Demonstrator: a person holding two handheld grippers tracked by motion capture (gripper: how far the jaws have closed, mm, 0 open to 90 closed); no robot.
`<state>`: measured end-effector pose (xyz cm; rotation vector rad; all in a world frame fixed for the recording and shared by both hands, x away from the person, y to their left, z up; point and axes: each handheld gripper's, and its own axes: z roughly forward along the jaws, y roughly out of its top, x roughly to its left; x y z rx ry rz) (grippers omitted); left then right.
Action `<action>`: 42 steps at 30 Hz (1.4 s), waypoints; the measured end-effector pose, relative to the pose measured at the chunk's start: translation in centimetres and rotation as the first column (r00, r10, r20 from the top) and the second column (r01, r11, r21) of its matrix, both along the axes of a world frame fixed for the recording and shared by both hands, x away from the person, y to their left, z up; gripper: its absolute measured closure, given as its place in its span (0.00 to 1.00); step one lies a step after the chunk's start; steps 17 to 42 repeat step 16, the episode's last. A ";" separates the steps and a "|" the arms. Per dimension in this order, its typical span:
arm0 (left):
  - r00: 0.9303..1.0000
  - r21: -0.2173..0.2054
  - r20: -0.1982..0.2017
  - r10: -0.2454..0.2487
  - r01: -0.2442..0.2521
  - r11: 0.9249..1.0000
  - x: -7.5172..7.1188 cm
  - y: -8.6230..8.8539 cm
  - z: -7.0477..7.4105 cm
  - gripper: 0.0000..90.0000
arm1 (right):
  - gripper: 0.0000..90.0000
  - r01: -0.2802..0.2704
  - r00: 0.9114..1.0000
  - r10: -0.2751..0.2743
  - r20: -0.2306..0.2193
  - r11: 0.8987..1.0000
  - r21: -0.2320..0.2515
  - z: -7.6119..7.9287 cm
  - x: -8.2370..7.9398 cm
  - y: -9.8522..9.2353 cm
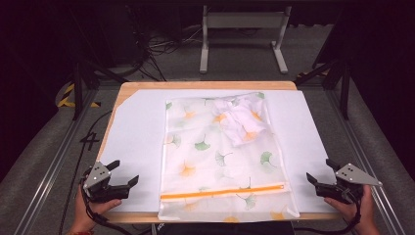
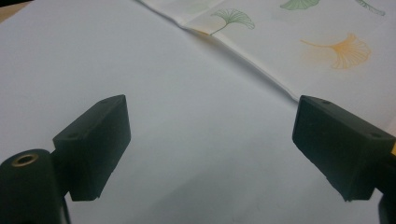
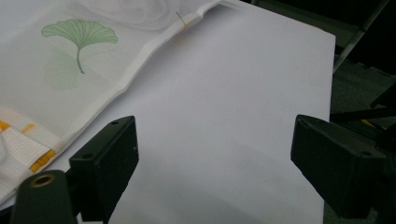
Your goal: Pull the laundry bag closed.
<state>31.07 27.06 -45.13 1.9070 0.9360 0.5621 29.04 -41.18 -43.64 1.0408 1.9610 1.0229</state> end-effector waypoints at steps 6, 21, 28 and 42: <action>1.000 0.011 -0.005 -0.004 0.004 1.000 0.1 -0.2 0.0 0.14 | 0.17 -0.003 1.000 0.003 0.000 1.000 -0.003 0.0 0.0 0.1; 1.000 0.011 -0.003 -0.010 0.010 1.000 0.0 -0.4 0.0 0.14 | 0.17 -0.004 1.000 0.004 -0.001 1.000 0.005 0.0 0.0 0.0; 1.000 0.011 -0.003 -0.010 0.010 1.000 0.0 -0.4 0.0 0.14 | 0.17 -0.004 1.000 0.004 -0.001 1.000 0.005 0.0 0.0 0.0; 1.000 0.011 -0.003 -0.010 0.010 1.000 0.0 -0.4 0.0 0.14 | 0.17 -0.004 1.000 0.004 -0.001 1.000 0.005 0.0 0.0 0.0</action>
